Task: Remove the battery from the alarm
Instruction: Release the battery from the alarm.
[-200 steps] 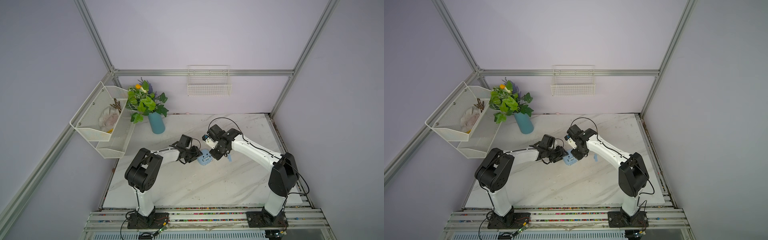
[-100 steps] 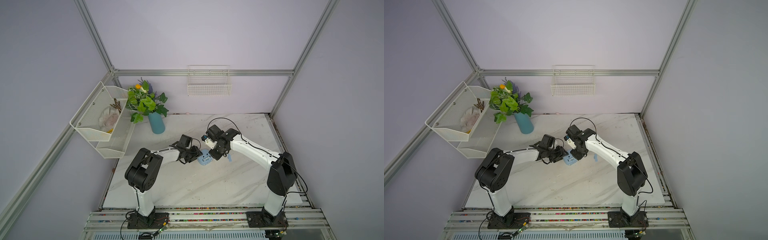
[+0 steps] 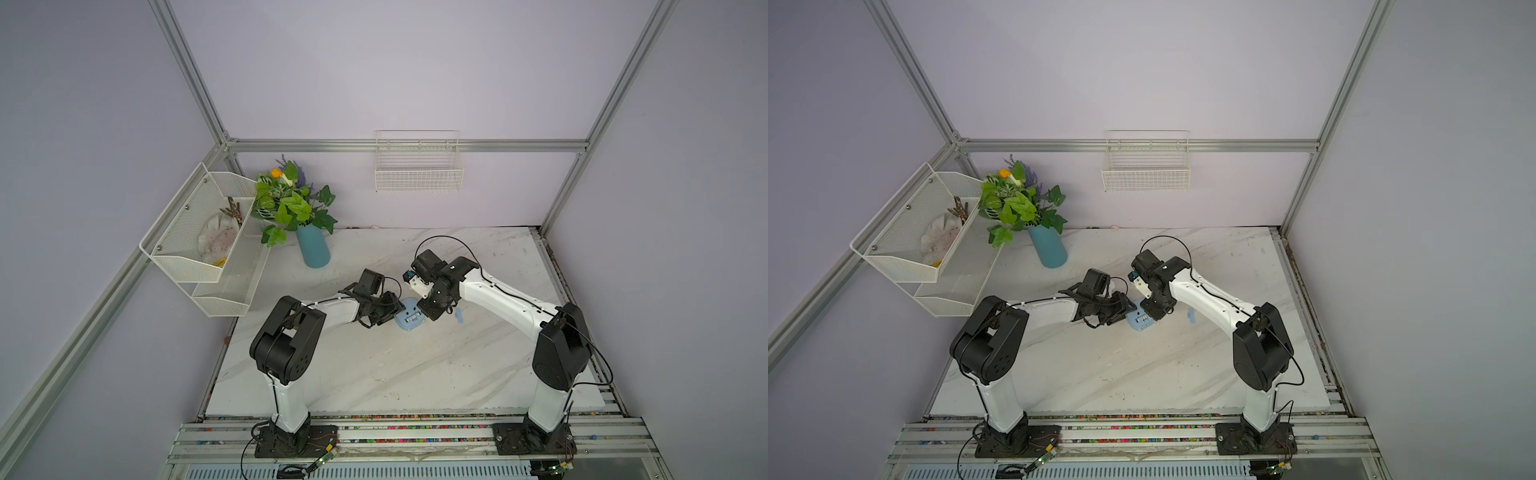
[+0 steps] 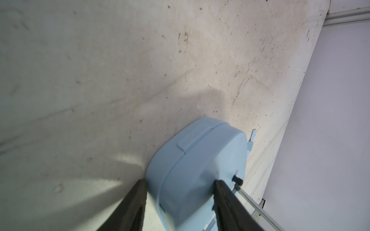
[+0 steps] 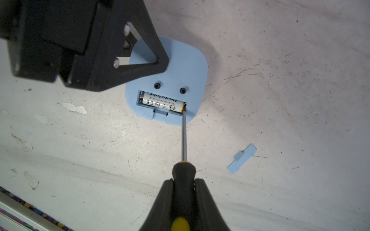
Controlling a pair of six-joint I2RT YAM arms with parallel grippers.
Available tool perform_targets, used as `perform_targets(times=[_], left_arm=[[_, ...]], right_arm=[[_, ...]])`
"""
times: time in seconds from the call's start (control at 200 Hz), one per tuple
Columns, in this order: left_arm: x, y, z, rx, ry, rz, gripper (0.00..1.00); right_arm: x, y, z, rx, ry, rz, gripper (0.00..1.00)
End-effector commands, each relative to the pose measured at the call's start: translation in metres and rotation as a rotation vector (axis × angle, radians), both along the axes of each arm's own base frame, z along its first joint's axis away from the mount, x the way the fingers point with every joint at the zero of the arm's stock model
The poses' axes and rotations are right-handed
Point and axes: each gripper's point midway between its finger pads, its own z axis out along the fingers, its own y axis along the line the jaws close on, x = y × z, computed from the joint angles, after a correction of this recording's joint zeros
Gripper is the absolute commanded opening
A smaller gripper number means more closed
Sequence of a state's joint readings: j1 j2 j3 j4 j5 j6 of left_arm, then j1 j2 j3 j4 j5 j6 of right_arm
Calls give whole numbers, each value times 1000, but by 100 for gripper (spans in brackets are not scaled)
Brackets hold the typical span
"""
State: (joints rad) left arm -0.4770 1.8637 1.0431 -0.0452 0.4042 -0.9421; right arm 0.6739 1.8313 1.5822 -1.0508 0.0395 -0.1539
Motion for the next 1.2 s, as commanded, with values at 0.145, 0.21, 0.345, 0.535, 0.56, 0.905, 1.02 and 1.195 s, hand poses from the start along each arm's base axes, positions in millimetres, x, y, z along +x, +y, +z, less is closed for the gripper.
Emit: perform_targets(times=[0.145, 0.21, 0.345, 0.535, 0.56, 0.905, 1.02, 1.195], left_arm=[[14, -4, 1, 8, -5, 12, 55], [14, -5, 1, 8, -5, 11, 55], [13, -4, 0, 9, -3, 11, 54], [14, -5, -1, 10, -2, 13, 54], [14, -5, -1, 9, -2, 12, 54], [13, -4, -4, 11, 3, 15, 53], [14, -5, -4, 10, 4, 14, 53], [14, -5, -5, 10, 4, 14, 53]], right_arm=[[-9, 0, -18, 134, 108, -55, 0], [-9, 1, -19, 161, 118, -56, 0], [-12, 3, -22, 214, 152, -55, 0], [-16, 7, -23, 280, 182, -50, 0], [-16, 7, -23, 290, 187, -50, 0], [-21, 12, -19, 421, 231, -40, 0], [-23, 13, -20, 459, 252, -37, 0], [-25, 15, -18, 523, 275, -35, 0]])
